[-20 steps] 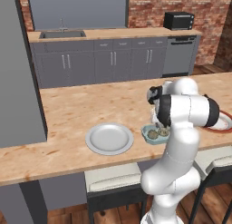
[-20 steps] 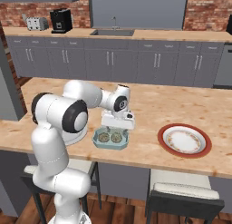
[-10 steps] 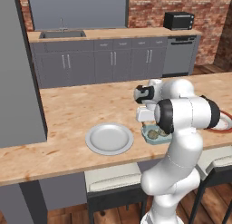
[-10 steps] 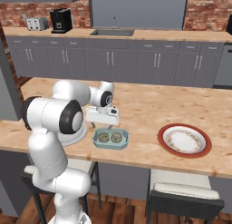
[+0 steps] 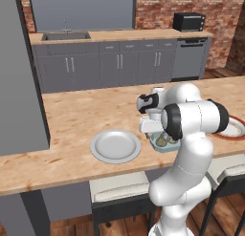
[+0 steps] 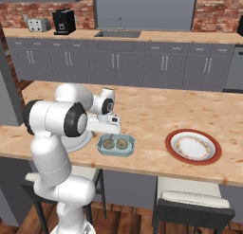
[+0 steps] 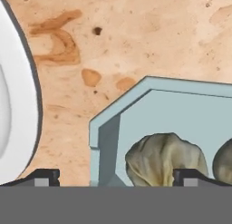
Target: Place two dumplings into each of the tupperware containers and then place the containers in the fridge.
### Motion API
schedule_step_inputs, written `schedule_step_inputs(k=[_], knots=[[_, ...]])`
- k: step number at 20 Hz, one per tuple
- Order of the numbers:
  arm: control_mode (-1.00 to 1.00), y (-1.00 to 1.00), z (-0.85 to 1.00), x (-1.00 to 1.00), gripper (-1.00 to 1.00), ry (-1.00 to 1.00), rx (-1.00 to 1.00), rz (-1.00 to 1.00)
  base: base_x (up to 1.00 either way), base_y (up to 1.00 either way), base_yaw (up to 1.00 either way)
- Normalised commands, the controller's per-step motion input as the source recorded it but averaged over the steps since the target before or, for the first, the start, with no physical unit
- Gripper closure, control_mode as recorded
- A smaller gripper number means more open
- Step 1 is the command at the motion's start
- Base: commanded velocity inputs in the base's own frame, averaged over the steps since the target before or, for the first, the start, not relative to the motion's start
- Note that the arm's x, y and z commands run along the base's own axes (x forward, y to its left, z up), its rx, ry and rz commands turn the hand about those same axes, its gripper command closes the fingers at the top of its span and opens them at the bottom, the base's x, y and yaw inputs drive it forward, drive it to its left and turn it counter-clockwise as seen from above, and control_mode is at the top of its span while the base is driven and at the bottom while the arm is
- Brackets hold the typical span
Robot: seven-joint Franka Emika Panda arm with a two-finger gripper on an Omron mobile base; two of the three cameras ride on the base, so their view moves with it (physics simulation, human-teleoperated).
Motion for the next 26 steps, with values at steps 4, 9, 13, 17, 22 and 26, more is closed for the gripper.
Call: schedule_step_inputs(k=[4,9,13,17,22,26], knots=[[-1.0,0.19,-0.06,-0.59,-1.0,-0.05,-0.02,0.0,0.0,0.0,0.0],[-1.0,0.2,0.06,-0.32,-1.0,-0.21,-0.06,0.0,0.0,0.0,0.0],[-1.0,0.0,0.27,0.0,-1.0,-0.2,0.0,0.0,0.0,0.0,0.0],[-1.0,0.09,0.05,0.4,-1.0,-0.04,0.0,0.0,0.0,0.0,0.0],[-1.0,0.09,0.0,0.76,-1.0,0.0,0.0,-0.02,0.0,0.0,0.0],[-1.0,0.0,0.0,0.0,-1.0,0.02,0.0,-0.14,0.0,0.0,0.0]])
